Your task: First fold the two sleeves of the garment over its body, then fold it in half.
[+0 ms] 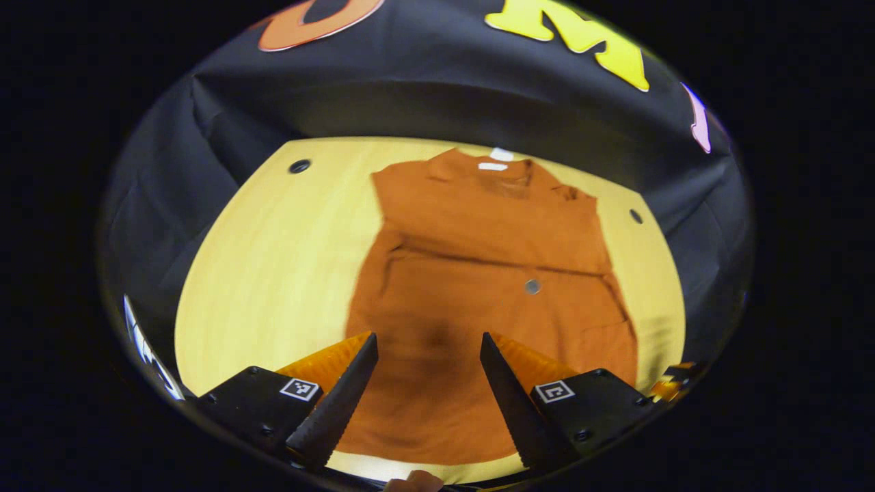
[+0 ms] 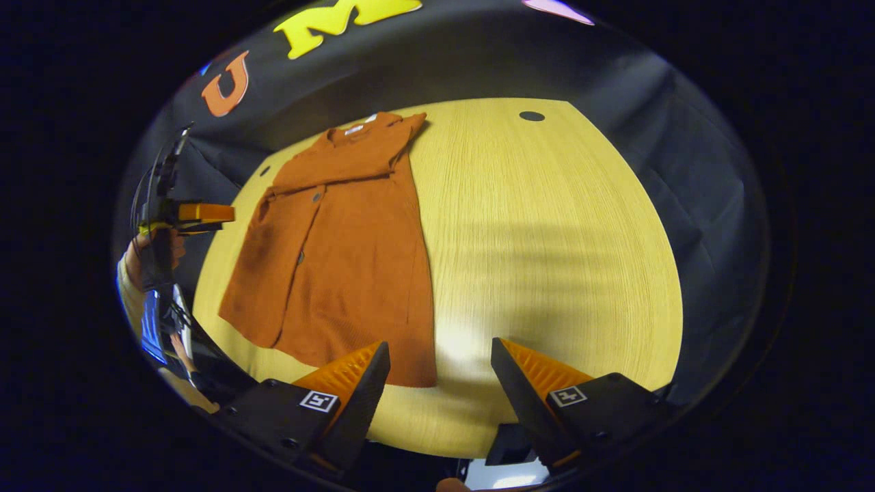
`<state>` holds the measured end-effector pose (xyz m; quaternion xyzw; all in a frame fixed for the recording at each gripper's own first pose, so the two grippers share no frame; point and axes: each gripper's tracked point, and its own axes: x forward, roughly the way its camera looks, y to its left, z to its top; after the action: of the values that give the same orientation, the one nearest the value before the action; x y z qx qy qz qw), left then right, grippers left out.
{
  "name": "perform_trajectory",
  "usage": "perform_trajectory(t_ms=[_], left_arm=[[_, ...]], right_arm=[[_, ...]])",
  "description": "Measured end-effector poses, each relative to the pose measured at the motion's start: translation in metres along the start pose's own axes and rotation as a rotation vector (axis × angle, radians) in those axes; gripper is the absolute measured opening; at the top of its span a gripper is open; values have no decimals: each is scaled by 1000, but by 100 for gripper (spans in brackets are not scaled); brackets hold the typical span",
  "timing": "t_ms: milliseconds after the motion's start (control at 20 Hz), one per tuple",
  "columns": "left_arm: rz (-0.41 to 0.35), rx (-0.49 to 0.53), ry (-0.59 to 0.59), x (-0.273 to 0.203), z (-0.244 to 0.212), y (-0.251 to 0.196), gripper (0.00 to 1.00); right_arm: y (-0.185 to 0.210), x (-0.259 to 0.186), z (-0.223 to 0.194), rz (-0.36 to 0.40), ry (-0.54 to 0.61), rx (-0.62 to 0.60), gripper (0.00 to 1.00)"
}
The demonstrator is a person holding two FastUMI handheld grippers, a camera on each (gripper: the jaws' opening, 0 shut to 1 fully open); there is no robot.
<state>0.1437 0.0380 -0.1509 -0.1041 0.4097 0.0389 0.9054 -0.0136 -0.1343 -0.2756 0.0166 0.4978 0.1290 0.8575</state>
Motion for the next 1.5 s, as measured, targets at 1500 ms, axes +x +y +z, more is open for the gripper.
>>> perform_trajectory(t_ms=[1500], left_arm=[[-508, -253, 636, -19, -135, 33, 81]], right_arm=[[47, 26, -43, 415, 472, 117, 59]])
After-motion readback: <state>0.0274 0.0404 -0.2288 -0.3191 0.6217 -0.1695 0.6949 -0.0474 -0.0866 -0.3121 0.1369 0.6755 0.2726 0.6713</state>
